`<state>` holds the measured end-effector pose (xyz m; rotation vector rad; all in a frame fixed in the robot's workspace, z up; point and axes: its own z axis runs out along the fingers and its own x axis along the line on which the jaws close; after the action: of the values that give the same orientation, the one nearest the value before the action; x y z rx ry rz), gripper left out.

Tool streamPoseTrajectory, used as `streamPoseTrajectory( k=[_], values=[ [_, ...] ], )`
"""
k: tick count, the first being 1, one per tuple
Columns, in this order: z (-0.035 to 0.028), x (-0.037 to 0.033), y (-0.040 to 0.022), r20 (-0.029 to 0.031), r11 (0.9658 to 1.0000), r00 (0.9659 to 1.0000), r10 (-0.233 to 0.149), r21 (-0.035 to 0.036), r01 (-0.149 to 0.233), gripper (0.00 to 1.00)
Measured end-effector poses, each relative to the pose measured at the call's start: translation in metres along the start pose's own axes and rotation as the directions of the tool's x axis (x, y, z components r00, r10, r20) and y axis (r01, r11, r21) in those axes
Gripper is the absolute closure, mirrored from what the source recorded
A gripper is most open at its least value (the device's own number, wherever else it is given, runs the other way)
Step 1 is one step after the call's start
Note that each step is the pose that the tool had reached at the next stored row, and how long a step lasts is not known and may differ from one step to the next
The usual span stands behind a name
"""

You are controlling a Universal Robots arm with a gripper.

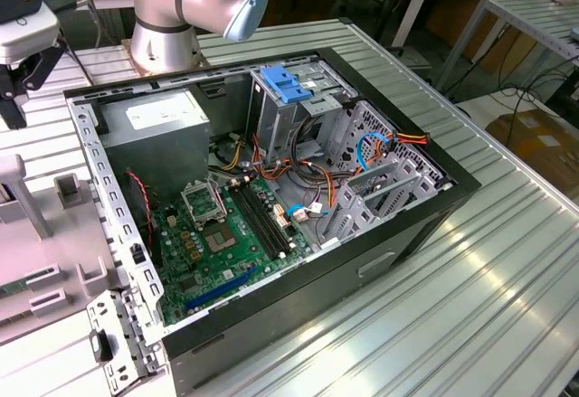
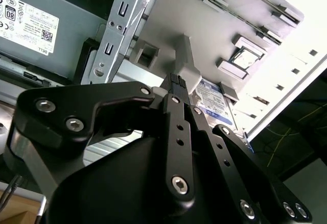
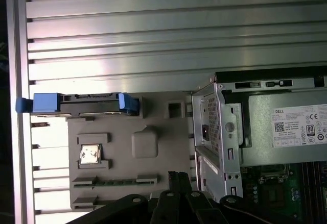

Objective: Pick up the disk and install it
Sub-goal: 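Reach for the disk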

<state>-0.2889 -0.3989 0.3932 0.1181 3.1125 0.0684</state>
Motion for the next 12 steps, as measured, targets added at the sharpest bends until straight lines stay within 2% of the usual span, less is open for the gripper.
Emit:
streamPoseTrajectory(
  k=[12],
  values=[
    [-0.0002,0.0071,-0.0006,0.0000,1.0000,1.0000,0.000,0.0000,0.000,0.89]
  ],
)
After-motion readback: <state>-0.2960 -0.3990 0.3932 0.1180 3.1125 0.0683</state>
